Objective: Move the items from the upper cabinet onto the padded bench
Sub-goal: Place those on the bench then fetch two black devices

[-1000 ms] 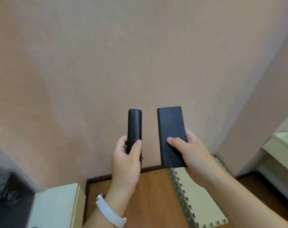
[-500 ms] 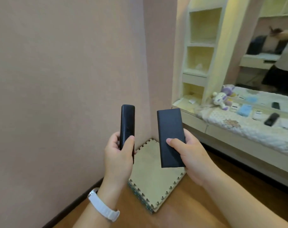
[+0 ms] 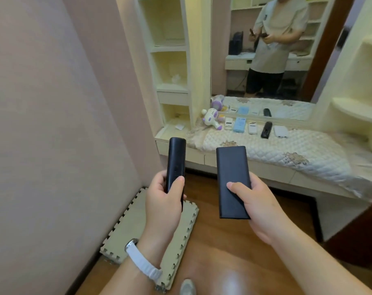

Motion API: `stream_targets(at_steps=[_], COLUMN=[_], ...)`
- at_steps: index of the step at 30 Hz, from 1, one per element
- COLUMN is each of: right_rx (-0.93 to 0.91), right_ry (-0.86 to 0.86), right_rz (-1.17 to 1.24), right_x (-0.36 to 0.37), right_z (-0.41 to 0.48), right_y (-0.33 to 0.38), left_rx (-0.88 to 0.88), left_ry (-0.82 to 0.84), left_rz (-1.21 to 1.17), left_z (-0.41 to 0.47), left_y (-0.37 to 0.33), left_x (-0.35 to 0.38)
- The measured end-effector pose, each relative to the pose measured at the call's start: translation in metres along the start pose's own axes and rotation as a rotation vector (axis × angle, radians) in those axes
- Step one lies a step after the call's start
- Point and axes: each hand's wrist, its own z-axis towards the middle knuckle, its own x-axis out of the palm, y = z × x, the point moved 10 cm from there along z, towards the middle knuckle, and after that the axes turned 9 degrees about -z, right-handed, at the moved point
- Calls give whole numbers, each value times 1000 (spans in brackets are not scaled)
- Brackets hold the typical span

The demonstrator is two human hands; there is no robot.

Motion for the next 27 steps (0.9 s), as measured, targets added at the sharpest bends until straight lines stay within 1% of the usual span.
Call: stream_targets(at_steps=[6,13,18,22,27], right_rx=[53,86,137,169,198], right_ry=[-156,-257,-323,-381,-373], right_rz=[-29,-48,-57,-60,-55], right_x=[-9,-1,-14,-43,-78], right_z=[75,150,181,210,261], right_y=[1,6,-3,-13,-34], left_rx=[-76,-162,-227,-275,-318], left_ry=[126,211,249,296,321], left_rz=[-73,-94,-106,-70,-12], left_z=[91,189,228,252,281], left_y=[32,70,96,117,144], left_x=[37,56,86,121,165])
